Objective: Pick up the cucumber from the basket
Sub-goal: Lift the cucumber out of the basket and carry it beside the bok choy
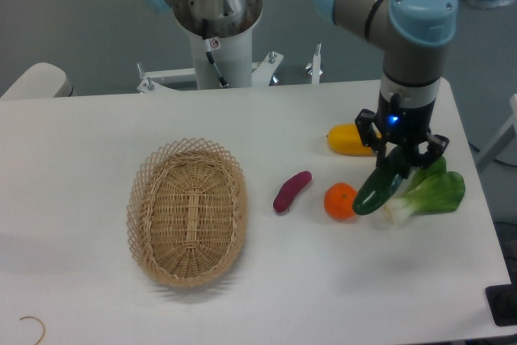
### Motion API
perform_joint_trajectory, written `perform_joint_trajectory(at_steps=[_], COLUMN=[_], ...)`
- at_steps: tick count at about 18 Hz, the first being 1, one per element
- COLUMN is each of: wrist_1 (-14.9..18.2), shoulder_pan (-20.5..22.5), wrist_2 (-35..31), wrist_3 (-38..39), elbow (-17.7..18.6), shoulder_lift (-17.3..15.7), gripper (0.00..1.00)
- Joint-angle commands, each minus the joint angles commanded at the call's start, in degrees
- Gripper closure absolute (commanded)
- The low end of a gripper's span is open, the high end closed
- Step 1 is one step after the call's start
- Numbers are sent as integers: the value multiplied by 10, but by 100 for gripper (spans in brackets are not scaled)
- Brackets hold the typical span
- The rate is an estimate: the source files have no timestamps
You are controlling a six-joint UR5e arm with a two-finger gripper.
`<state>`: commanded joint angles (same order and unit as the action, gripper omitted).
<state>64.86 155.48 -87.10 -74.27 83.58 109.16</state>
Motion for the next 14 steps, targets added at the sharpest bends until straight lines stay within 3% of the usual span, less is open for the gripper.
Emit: perform_joint_trajectory(at_steps=[14], wrist_1=[0], shoulder_pan=[7], wrist_2=[1], wrist_3=[2], elbow=[3], shoulder_lift=[-4], gripper=[64])
